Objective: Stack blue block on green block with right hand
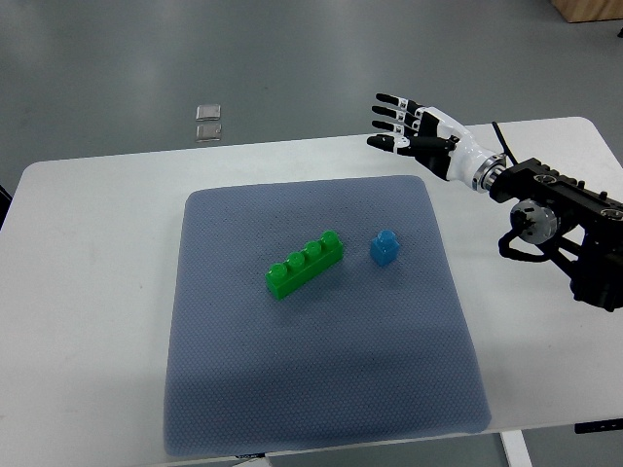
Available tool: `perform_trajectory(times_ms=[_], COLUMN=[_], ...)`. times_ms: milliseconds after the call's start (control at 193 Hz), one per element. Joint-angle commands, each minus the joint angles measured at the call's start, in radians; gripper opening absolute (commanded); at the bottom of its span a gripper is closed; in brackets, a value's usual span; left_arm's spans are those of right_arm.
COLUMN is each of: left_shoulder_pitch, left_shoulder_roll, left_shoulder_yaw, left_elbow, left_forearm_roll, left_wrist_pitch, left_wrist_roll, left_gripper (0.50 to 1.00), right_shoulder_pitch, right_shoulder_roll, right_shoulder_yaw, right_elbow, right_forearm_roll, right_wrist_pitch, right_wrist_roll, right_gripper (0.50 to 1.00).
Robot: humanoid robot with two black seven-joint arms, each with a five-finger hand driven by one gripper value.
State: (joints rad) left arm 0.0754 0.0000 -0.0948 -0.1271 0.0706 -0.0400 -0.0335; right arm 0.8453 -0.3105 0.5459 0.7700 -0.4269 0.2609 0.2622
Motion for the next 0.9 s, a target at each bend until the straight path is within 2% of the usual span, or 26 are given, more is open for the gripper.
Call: perform_trajectory(times_ms=[0, 186, 274, 373, 481, 642, 745, 896], left_shoulder_pitch=[0.000, 0.000, 0.000, 0.000, 0.000, 0.000, 0.001, 0.000], left_shoulder_roll=[0.000, 0.000, 0.000, 0.000, 0.000, 0.000, 0.000, 0.000], left_shoulder_yaw=[0.003, 0.001, 0.001, 0.001, 0.003, 0.001, 0.003, 0.003], left_elbow=[0.001, 0.001, 0.000, 0.000, 0.001, 0.000, 0.001, 0.000], left_forearm_roll=[0.000, 0.000, 0.000, 0.000, 0.000, 0.000, 0.000, 0.000], left_wrist_pitch=[0.000, 0.000, 0.000, 0.000, 0.000, 0.000, 0.000, 0.000], left_wrist_roll=[0.000, 0.000, 0.000, 0.000, 0.000, 0.000, 0.000, 0.000], left_gripper=[1.000, 1.000, 1.000, 1.000, 1.000, 1.000, 1.000, 1.000], right_shoulder_pitch=[0.000, 0.018, 0.018, 0.037, 0.087, 0.115, 0.118, 0.132], right_shoulder_roll=[-0.030, -0.090, -0.140, -0.199, -0.228, -0.234, -0.229, -0.222], right_shoulder_yaw=[0.000, -0.014, -0.029, -0.110, -0.221, -0.351, -0.394, -0.402], right_elbow=[0.012, 0.097, 0.192, 0.291, 0.341, 0.357, 0.357, 0.356], right_forearm_roll=[-0.151, -0.401, -0.533, -0.662, -0.746, -0.874, -0.972, -1.000], right_wrist_pitch=[0.015, 0.011, 0.008, 0.004, 0.004, -0.008, -0.057, -0.118], right_wrist_roll=[0.029, 0.038, 0.038, 0.034, 0.028, 0.026, 0.023, -0.021], right_gripper=[0.924, 0.924, 0.921, 0.921, 0.921, 0.919, 0.917, 0.915])
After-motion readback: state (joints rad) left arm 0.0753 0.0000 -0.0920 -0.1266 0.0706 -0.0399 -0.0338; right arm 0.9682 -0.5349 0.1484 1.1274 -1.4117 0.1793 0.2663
